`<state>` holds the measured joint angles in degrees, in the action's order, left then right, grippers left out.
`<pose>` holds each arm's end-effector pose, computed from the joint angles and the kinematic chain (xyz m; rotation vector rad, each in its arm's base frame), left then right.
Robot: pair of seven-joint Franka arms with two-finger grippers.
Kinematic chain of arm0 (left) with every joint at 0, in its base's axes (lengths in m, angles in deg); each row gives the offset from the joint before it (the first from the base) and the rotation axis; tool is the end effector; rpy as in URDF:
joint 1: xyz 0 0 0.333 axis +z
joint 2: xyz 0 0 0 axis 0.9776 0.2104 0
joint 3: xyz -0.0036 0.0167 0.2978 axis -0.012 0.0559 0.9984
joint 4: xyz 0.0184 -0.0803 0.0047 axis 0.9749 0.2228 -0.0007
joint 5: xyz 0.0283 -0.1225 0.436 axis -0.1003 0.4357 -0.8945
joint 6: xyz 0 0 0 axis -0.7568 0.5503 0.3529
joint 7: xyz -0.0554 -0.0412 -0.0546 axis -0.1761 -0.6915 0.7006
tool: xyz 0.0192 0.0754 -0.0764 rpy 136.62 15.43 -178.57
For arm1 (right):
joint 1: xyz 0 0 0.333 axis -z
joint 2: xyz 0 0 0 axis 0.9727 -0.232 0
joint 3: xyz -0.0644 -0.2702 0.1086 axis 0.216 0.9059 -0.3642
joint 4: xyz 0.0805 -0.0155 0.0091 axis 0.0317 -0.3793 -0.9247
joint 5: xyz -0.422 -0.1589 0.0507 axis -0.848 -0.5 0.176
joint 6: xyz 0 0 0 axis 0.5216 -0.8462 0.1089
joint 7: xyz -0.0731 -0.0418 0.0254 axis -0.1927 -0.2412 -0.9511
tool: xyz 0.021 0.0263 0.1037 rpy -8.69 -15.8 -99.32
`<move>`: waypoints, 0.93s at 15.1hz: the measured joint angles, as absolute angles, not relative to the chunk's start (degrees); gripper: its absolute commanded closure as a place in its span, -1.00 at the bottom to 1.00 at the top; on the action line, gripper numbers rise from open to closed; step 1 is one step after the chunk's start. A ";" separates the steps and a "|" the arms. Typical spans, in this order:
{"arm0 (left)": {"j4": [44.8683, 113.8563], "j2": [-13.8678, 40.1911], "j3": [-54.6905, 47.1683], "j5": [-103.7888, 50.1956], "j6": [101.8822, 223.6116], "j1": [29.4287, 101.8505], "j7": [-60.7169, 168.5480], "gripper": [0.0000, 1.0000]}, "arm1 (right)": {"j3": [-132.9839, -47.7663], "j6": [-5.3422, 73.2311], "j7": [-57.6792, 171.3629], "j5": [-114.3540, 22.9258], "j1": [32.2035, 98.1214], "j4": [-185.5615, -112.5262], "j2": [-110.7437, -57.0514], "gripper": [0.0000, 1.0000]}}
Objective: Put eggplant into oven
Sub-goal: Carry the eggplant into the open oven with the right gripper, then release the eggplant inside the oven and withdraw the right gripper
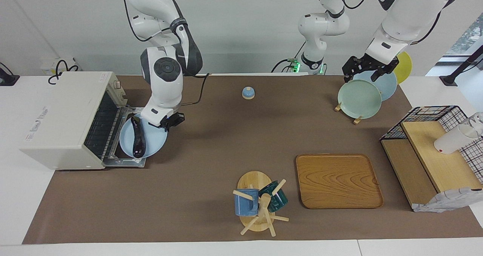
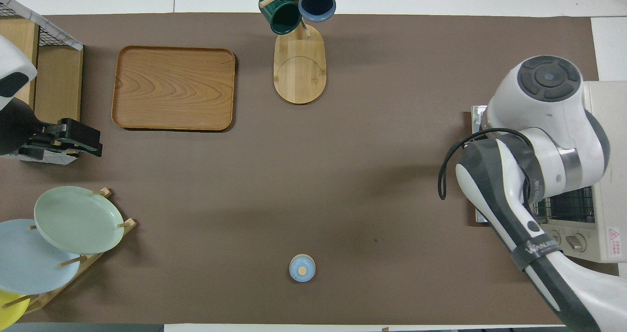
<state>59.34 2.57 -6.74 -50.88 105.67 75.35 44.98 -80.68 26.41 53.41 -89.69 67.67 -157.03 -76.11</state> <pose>0.5892 -0.0910 0.6073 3.1329 -0.0574 -0.2009 0.6192 0.0530 0.3544 2.8811 0.4209 -0.2299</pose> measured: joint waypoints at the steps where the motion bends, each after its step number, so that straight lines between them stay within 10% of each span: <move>1: 59.34 2.57 -6.74 -50.88 105.67 75.37 44.98 -1.00 | -80.68 26.41 54.77 -89.67 68.92 -157.60 -75.68 1.00; 14: 59.44 2.57 -6.76 -50.88 105.65 75.38 44.98 -1.00 | -80.92 35.36 65.12 -86.57 78.21 -168.49 -71.11 1.00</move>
<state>59.44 2.57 -6.76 -50.88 105.65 75.38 44.98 -80.92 35.36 65.12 -86.57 78.21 -168.49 -71.11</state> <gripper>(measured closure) 0.000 0.974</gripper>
